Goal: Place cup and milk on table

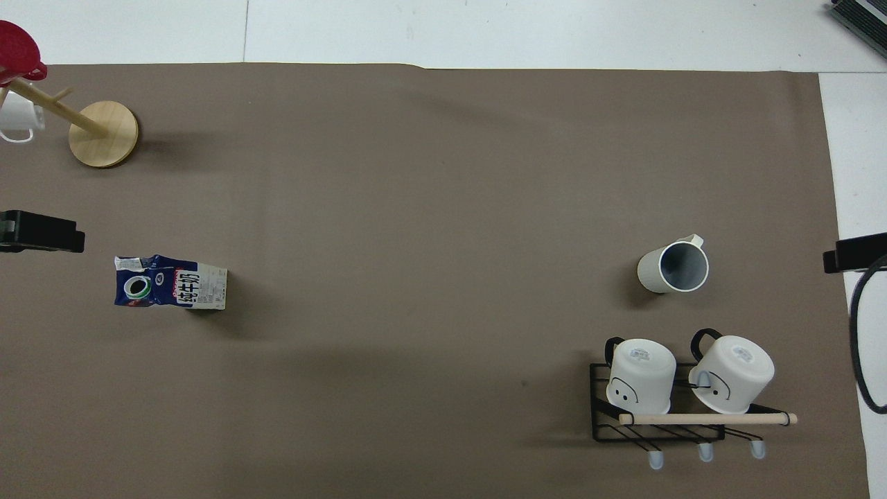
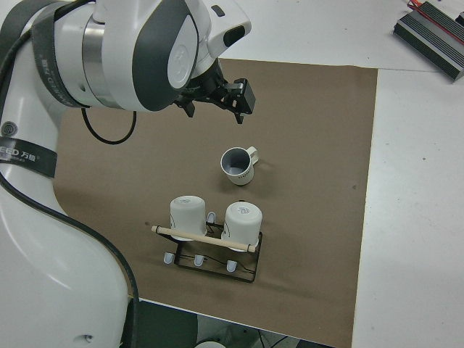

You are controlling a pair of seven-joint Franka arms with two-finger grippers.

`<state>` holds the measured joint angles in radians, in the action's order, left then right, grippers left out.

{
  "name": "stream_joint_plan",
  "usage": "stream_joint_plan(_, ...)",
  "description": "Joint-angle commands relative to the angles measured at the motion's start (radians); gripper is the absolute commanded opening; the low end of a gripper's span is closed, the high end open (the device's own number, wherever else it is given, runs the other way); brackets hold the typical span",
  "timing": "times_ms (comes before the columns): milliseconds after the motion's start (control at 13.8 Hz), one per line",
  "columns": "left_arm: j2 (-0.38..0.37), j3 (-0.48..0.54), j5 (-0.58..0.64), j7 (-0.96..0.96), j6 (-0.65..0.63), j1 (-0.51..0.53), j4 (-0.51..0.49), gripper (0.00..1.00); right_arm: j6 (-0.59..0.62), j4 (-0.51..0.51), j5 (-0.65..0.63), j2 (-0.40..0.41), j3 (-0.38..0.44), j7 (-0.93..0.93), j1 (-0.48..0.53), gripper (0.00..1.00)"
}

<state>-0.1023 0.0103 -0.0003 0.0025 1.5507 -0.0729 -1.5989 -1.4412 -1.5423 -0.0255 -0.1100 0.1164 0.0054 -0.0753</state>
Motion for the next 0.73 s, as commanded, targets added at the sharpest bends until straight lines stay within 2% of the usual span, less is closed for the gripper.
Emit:
stream_joint_plan(0, 0.003, 0.004, 0.006, 0.005, -0.021, -0.001, 0.019, 1.0, -0.002, -0.01, 0.009, -0.008, -0.003, 0.022, 0.005, 1.0)
stream_joint_plan(653, 0.003, 0.005, 0.006, 0.005, -0.021, -0.001, 0.019, 1.0, -0.002, -0.018, 0.009, -0.011, -0.003, 0.028, 0.005, 1.0)
